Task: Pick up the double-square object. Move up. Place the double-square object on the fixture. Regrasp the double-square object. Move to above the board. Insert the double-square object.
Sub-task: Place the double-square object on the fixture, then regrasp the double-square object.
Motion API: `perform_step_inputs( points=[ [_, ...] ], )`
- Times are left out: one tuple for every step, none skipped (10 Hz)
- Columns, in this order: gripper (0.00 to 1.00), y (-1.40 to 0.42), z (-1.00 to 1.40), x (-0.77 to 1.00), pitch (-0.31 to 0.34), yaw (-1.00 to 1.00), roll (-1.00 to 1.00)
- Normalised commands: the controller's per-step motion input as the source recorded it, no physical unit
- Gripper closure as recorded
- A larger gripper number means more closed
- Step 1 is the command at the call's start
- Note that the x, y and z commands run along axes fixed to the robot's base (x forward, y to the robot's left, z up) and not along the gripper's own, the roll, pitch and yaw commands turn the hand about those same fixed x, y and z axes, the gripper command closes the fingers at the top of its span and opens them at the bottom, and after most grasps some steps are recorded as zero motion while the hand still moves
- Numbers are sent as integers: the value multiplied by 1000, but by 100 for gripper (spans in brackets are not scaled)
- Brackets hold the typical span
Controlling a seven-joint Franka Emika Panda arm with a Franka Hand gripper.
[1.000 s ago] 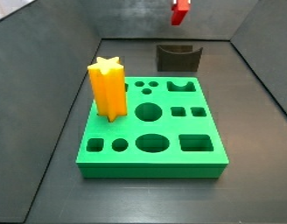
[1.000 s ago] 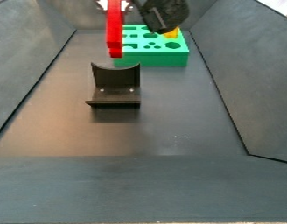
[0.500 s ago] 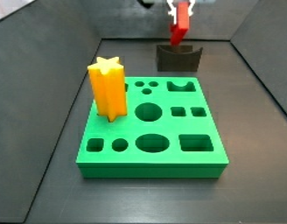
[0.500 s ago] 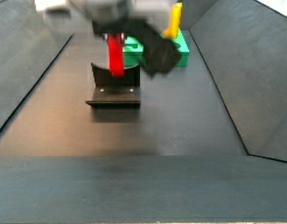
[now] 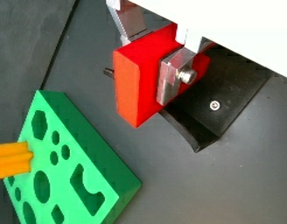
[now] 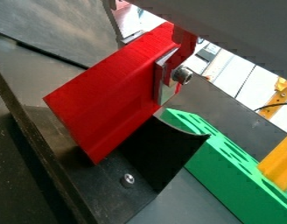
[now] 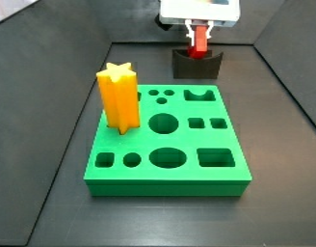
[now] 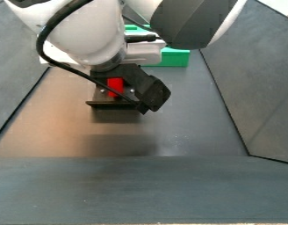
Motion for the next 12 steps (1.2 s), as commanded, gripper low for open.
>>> perform_step_inputs(
  points=[
    [100,51,-631,84,-23,-151,-96],
    [100,52,-631,84,-24,-131,-95],
    [100,51,-631,83,-24,-118,-95],
    [100,48,-631,82,-23,-90,-96],
    [100,48,-630,82,-23,-81,-96],
    [100,-500,-167,0,0,0,0],
    [0,0,0,0,0,0,0],
    [0,0,1000,0,55,12,-39],
    [0,2,1000,-4,58,13,-36],
    [0,7,1000,-20,63,6,-13],
    [0,7,1000,-24,60,-5,2],
    [0,9,1000,-32,58,-15,13]
  ],
)
